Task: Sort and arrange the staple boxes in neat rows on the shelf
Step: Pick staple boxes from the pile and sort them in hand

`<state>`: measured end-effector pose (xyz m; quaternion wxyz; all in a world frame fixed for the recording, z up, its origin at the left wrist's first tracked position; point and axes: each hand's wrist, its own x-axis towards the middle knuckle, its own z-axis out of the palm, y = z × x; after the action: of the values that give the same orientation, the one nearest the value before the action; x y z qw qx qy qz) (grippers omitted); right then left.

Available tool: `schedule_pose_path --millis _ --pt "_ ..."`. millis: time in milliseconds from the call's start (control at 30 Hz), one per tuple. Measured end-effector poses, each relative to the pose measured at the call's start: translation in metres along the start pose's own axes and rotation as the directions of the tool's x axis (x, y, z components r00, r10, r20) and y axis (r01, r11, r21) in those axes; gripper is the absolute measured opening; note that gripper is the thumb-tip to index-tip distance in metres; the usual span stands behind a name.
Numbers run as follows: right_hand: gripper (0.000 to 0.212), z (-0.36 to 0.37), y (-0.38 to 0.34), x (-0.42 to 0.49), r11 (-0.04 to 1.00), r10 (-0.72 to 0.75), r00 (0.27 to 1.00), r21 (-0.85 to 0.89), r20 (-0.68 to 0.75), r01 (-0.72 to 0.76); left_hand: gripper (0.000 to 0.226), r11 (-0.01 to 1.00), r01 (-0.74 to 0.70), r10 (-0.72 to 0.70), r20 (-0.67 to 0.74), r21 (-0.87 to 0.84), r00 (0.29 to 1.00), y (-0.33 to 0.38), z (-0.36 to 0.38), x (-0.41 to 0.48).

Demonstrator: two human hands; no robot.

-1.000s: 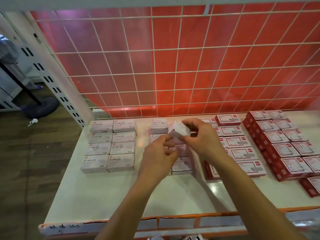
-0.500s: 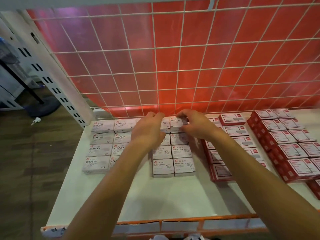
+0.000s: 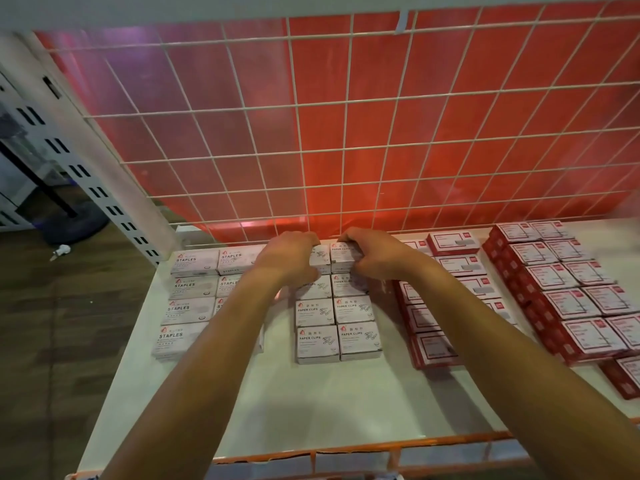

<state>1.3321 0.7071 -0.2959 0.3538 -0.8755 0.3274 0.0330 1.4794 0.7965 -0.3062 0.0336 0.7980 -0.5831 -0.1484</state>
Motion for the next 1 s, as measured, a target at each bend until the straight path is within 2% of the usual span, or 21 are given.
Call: schedule_pose_path --millis 300,367,433,500,567,633,667,767,933,1000 --pt "0.049 0.001 -0.001 0.000 1.000 -0.004 1.000 -0.025 0.020 0.004 0.046 1.000 0.004 -0.004 0.052 -0.014 0.999 0.001 -0.003 0.001" --pt "0.057 0.003 0.000 -0.002 0.999 -0.001 1.000 0.036 0.015 0.000 0.056 0.995 0.053 -0.047 0.070 -0.083 0.996 0.002 -0.002 -0.004" --pt "0.069 0.007 0.001 -0.007 0.990 -0.005 1.000 0.140 -0.020 0.008 0.074 0.957 0.132 -0.114 0.085 -0.259 0.990 0.005 0.001 -0.014" --pt "0.071 0.013 0.002 -0.015 0.954 0.036 0.996 0.299 -0.083 -0.009 0.084 0.848 0.222 -0.199 0.099 -0.481 0.975 0.010 0.007 -0.028" --pt "0.063 0.021 0.003 -0.021 0.877 0.124 0.981 0.478 -0.146 -0.040 0.084 0.608 0.312 -0.292 0.159 -0.730 0.943 0.015 0.019 -0.037" --pt "0.047 0.028 0.004 -0.023 0.812 0.201 0.965 0.579 -0.170 -0.067 0.075 0.383 0.349 -0.377 0.200 -0.855 0.905 0.018 0.028 -0.040" --pt "0.039 0.032 0.003 -0.023 0.793 0.224 0.961 0.603 -0.164 -0.082 0.071 0.335 0.352 -0.405 0.204 -0.874 0.891 0.019 0.030 -0.041" --pt "0.038 0.041 0.000 -0.020 0.752 0.254 0.960 0.649 -0.120 -0.118 0.067 0.310 0.361 -0.408 0.219 -0.880 0.886 0.017 0.034 -0.039" --pt "0.043 0.046 -0.002 -0.022 0.716 0.264 0.960 0.687 -0.099 -0.125 0.051 0.297 0.298 -0.345 0.189 -0.907 0.919 0.012 0.034 -0.038" --pt "0.043 0.047 -0.003 -0.025 0.679 0.278 0.956 0.723 -0.095 -0.126 0.042 0.220 0.278 -0.344 0.192 -0.935 0.919 0.011 0.035 -0.041"
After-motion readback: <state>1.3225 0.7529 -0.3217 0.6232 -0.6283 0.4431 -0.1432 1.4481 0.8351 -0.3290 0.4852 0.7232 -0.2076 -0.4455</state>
